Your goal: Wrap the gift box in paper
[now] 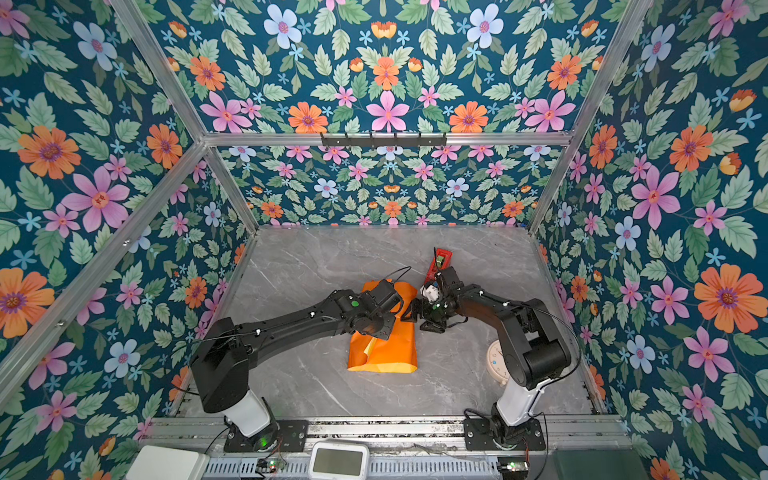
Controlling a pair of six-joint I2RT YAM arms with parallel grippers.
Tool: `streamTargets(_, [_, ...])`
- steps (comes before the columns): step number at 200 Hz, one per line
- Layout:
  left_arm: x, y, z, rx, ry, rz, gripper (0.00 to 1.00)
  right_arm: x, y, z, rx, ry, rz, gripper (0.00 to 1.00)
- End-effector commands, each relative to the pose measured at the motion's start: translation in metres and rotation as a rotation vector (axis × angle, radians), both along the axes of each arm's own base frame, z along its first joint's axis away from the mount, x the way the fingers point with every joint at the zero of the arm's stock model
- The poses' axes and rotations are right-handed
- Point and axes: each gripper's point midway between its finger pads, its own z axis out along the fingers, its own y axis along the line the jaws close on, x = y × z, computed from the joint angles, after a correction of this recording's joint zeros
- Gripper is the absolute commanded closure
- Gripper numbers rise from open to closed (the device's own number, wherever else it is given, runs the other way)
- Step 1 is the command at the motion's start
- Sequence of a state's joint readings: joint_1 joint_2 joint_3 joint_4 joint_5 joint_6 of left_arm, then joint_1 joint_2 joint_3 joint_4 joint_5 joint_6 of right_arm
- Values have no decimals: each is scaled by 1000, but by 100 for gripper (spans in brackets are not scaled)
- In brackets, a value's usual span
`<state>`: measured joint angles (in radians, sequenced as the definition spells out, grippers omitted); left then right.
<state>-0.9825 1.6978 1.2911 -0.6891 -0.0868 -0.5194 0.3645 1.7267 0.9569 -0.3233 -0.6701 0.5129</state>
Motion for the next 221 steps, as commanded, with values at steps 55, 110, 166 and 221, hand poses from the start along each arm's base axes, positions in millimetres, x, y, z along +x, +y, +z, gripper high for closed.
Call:
streamTargets(55, [6,-14,0,-22,-4,-35,100,-10,-34,-33,-230,52,-64,15])
streamTargets(110, [16,-22,-5,-139,25,-11,100,-15,-31,-37,-226,59,-68,15])
streamTargets(166, [21,-21,-15,-243,80,19,100,-17,-32,-38,-226,62,-75,16])
streamTargets(221, [26,-23,-17,-273,95,24,100,-17,-30,-37,-227,64,-72,16])
